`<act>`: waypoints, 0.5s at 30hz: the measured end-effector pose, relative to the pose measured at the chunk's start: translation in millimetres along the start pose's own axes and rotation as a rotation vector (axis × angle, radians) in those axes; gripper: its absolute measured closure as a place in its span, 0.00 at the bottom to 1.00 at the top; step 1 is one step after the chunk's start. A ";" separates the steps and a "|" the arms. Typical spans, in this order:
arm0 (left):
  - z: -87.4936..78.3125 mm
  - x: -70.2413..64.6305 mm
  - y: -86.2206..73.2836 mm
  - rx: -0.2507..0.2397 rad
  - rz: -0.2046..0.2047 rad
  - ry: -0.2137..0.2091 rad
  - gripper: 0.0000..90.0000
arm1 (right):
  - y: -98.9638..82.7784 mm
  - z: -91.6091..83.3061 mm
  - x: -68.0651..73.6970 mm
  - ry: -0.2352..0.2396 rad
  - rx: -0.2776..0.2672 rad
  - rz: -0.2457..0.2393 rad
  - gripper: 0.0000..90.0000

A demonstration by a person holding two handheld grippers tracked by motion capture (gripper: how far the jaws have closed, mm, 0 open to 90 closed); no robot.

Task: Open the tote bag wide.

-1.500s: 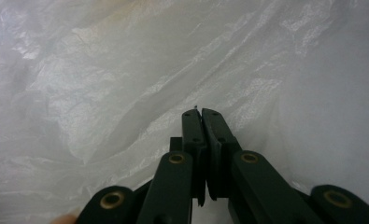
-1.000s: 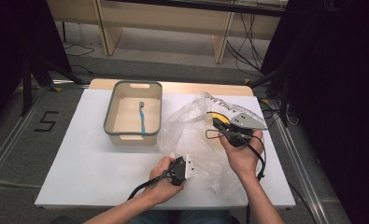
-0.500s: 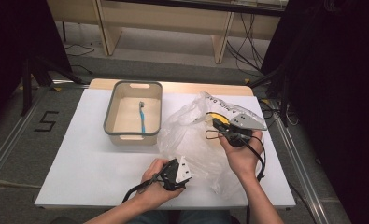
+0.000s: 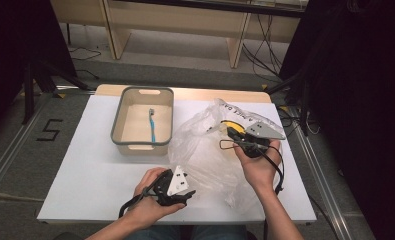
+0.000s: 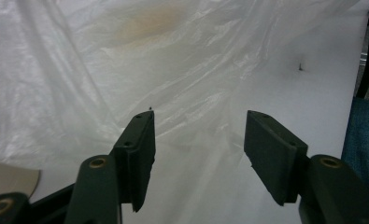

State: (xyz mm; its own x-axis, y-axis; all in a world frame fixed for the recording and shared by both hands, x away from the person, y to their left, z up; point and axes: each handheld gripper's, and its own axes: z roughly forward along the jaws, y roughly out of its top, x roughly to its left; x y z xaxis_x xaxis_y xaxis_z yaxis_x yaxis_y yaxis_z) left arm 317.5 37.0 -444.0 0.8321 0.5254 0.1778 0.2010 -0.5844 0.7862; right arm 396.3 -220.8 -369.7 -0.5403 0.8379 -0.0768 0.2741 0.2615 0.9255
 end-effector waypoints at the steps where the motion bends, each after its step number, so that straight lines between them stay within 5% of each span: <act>1: -1.5 1.8 -1.5 -0.001 -0.011 0.002 0.44 | 0.1 0.0 0.0 0.000 0.001 0.000 1.00; 15: -24.3 23.4 -14.4 -0.015 -0.102 0.053 0.38 | -1.5 0.8 0.2 0.002 0.005 -0.001 1.00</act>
State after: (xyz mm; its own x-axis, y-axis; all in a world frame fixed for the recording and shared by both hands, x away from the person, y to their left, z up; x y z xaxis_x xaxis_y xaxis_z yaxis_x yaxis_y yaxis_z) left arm 321.5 72.7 -436.9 0.7792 0.6138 0.1270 0.2755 -0.5174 0.8102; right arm 396.4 -220.7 -371.4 -0.5420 0.8368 -0.0768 0.2779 0.2647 0.9234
